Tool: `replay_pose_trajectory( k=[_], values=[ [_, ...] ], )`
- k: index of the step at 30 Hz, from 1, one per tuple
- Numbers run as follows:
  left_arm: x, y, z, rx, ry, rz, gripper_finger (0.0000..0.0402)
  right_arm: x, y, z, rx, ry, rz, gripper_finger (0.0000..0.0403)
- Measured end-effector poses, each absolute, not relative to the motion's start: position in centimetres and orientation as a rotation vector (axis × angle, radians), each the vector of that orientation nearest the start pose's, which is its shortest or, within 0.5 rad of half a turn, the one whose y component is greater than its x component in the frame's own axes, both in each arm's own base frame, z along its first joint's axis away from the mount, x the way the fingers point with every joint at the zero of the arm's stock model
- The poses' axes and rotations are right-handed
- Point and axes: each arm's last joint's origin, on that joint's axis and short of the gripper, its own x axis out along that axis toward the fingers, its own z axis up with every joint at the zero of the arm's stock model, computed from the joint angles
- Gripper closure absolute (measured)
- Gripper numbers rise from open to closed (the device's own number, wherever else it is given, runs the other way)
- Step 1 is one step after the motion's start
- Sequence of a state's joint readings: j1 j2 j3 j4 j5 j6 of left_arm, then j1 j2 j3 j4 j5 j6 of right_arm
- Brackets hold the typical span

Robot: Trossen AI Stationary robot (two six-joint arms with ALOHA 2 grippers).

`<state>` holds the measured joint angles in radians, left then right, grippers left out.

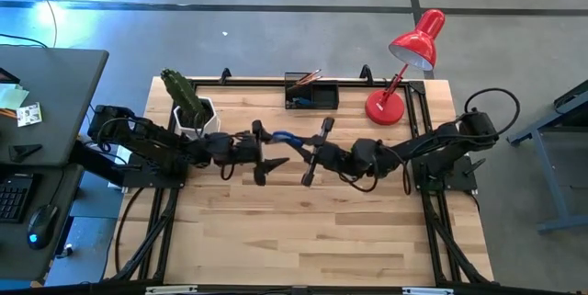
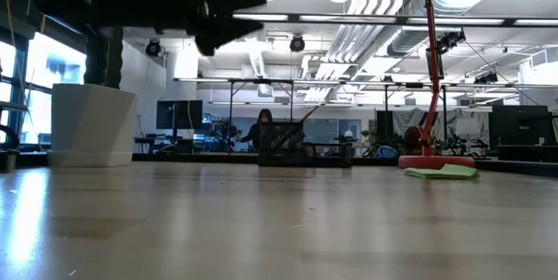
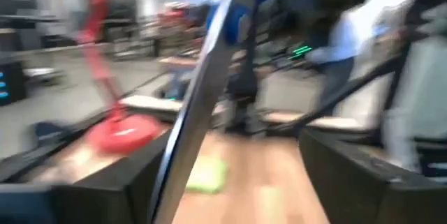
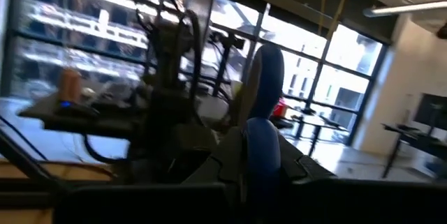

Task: Pick and place office supplies into organizer
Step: Put the blue scissors into the top left section of the desk organizer

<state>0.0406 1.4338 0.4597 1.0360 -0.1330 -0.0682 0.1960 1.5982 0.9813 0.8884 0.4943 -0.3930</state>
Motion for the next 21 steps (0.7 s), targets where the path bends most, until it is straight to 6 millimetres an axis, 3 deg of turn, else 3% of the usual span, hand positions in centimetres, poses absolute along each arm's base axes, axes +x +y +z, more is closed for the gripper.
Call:
replay_pose_trajectory(
  k=[7, 12, 17, 21],
  values=[
    [26.4, 2.4, 19.1, 0.005, 0.052, 0.527, 0.0070, 34.3, 5.1, 30.0, -0.319, -0.106, -0.441, 0.0396],
    [26.3, 2.5, 19.1, 0.012, 0.055, 0.595, 0.0070, 34.2, 4.6, 29.2, -0.331, -0.003, -0.527, 0.0396],
    [26.1, 2.5, 19.3, 0.030, 0.058, 0.596, 0.0092, 34.3, 0.9, 28.2, -0.299, 0.015, -0.591, 0.0396],
    [25.7, 2.6, 19.6, 0.052, 0.087, 0.644, 0.0115, 34.1, -3.6, 27.9, -0.244, -0.019, -0.612, 0.0392]
  ],
)
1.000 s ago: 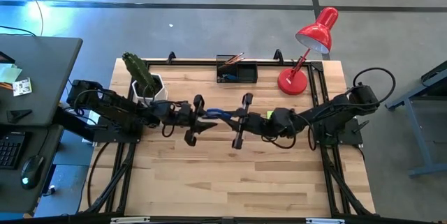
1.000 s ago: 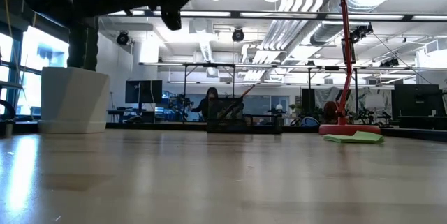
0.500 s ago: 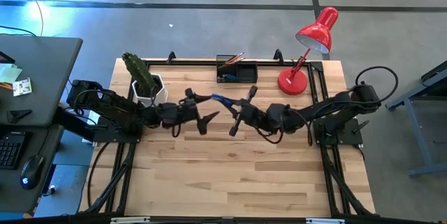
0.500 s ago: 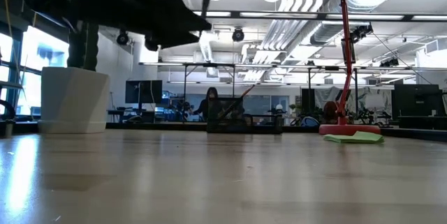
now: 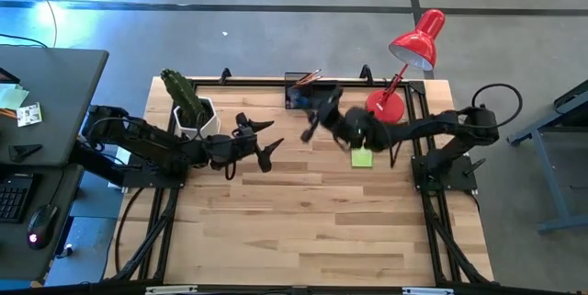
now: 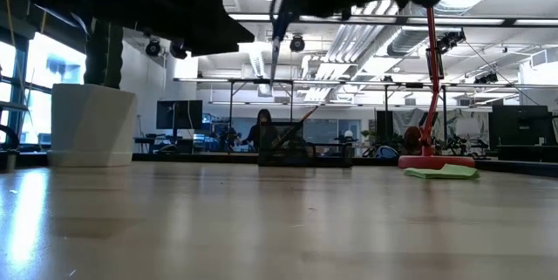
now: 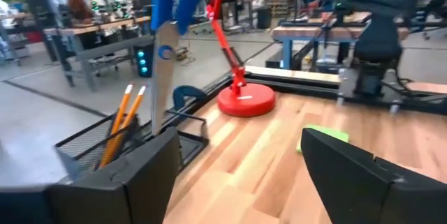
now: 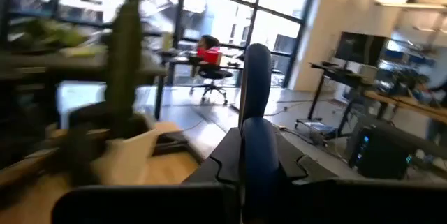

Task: Pick and place office supplies into organizer
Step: Put the blue scissors into the top left section of the desk organizer

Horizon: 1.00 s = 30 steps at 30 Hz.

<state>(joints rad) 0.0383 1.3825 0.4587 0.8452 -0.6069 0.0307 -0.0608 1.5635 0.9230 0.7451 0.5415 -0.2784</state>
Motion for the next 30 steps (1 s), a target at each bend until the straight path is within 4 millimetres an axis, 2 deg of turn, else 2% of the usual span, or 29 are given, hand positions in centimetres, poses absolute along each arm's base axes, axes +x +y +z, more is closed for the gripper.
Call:
replay_pose_trajectory(
  k=[6, 12, 21, 27, 30],
  values=[
    [25.2, 2.6, 20.3, 0.045, 0.081, 0.648, 0.0147, 32.7, -10.5, 27.4, -0.140, -0.081, -0.693, 0.0396],
    [25.2, 2.5, 20.4, 0.037, 0.076, 0.609, 0.0172, 32.7, -14.9, 25.1, -0.092, -0.101, -0.668, 0.0388],
    [25.2, 2.5, 20.4, 0.037, 0.076, 0.607, 0.0195, 32.9, -18.2, 21.3, -0.050, -0.096, -0.667, 0.0390],
    [25.2, 2.5, 20.5, 0.034, 0.065, 0.607, 0.0202, 32.8, -19.4, 19.9, -0.032, -0.059, -0.628, 0.0390],
    [25.2, 2.5, 20.5, 0.034, 0.065, 0.607, 0.0202, 32.7, -19.4, 20.0, -0.035, -0.064, -0.618, 0.0390]
  ],
)
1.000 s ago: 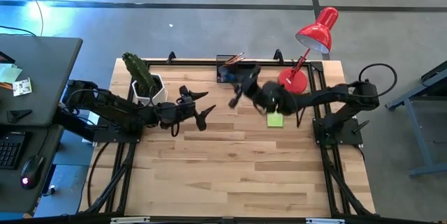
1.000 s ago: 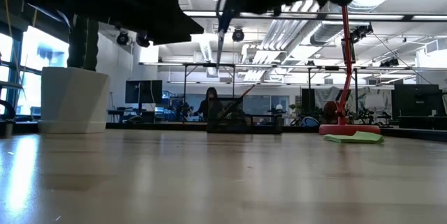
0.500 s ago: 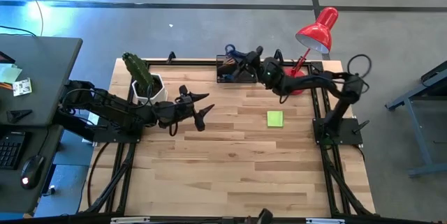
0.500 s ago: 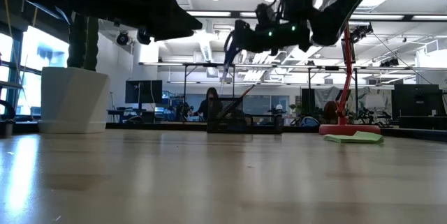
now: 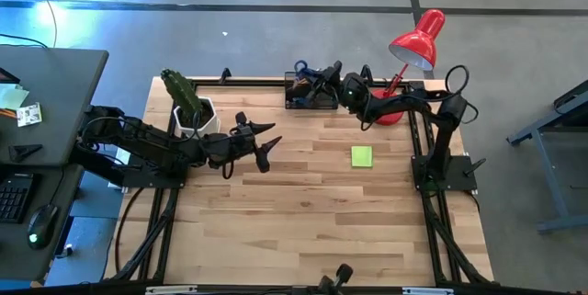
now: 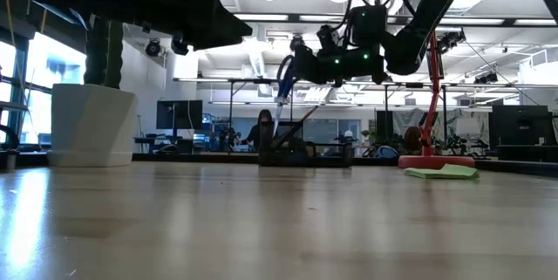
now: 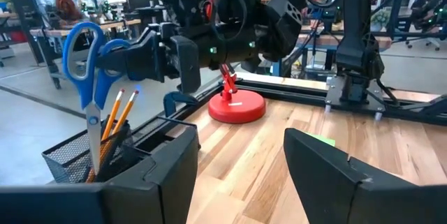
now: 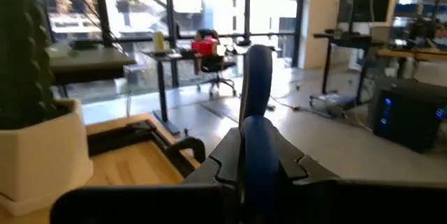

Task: Pick and place office supplies into organizer
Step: Put the blue scissors into the top left section of the desk organizer

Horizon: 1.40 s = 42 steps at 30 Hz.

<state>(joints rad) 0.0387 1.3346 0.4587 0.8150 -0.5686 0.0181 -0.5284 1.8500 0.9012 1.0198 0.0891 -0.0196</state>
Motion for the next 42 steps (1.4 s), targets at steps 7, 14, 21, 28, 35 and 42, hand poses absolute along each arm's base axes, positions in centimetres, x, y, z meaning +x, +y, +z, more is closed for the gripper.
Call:
replay_pose_trajectory(
  k=[7, 14, 21, 28, 35, 42],
  values=[
    [25.2, 2.5, 20.5, 0.034, 0.068, 0.607, 0.0204, 32.7, -18.1, 22.7, -0.061, -0.197, -0.527, 0.0390],
    [25.2, 2.5, 20.5, 0.033, 0.067, 0.606, 0.0202, 31.9, -19.5, 22.1, -0.059, -0.104, -0.604, 0.0391],
    [25.3, 2.5, 20.6, 0.004, 0.044, 0.577, 0.0202, 31.9, -19.8, 21.6, -0.077, -0.079, -0.603, 0.0391],
    [25.3, 2.5, 20.9, -0.004, 0.010, 0.577, 0.0202, 32.1, -19.8, 20.7, -0.072, -0.020, -0.558, 0.0390],
    [25.4, 2.4, 20.9, -0.004, 0.010, 0.547, 0.0202, 32.4, -20.3, 18.7, -0.023, 0.023, -0.551, 0.0367],
    [25.4, 2.4, 20.9, -0.002, 0.011, 0.547, 0.0202, 32.4, -20.4, 18.5, -0.018, 0.026, -0.553, 0.0334]
  ],
)
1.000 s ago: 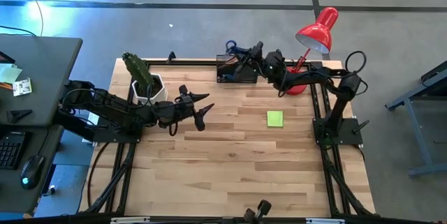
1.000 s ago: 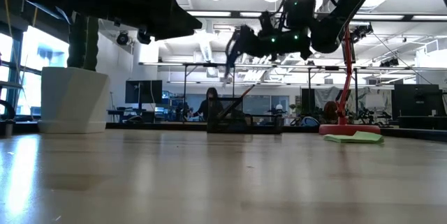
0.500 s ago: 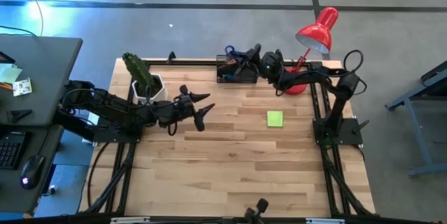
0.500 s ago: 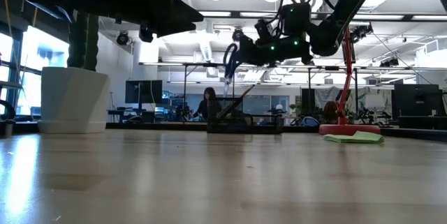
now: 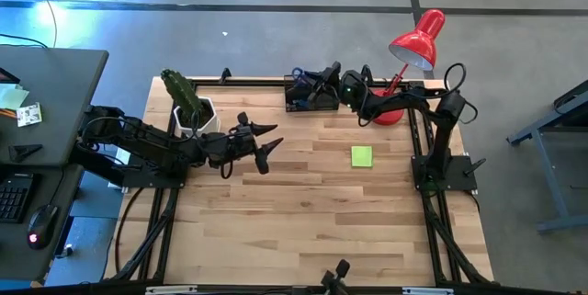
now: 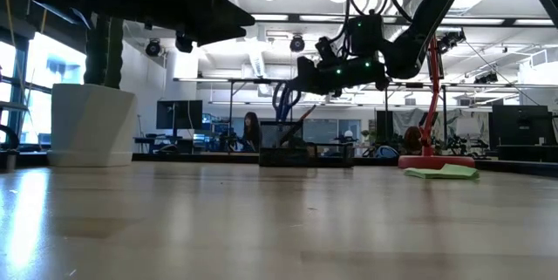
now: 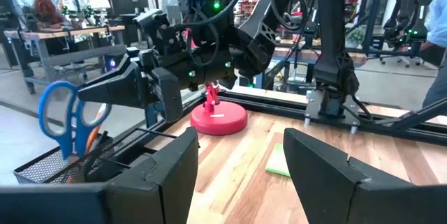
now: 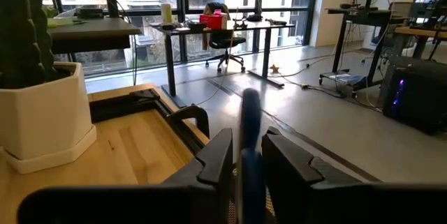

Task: Pick and place office supplies into organizer
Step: Put the blue scissors into the top left section of the desk organizer, then put the green sticky notes into the right section of the desk organizer

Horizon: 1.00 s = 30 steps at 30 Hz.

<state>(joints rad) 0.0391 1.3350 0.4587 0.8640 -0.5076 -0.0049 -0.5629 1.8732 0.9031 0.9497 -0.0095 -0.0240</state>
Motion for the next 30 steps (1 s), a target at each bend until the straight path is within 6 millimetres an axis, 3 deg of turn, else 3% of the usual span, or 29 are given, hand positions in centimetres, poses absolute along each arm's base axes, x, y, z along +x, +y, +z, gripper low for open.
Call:
replay_pose_trajectory(
  k=[8, 14, 30],
  values=[
    [25.4, 2.4, 20.9, 0.004, 0.019, 0.547, 0.0202, 32.5, -20.2, 18.8, 0.005, 0.011, -0.475, 0.0303],
    [25.4, 2.4, 20.9, 0.004, 0.019, 0.544, 0.0202, 32.3, -19.2, 21.1, -0.041, -0.014, -0.460, 0.0283],
    [25.4, 2.4, 20.7, 0.003, 0.032, 0.543, 0.0202, 29.8, -11.8, 26.8, -0.110, 0.271, -0.433, 0.0279]
  ],
)
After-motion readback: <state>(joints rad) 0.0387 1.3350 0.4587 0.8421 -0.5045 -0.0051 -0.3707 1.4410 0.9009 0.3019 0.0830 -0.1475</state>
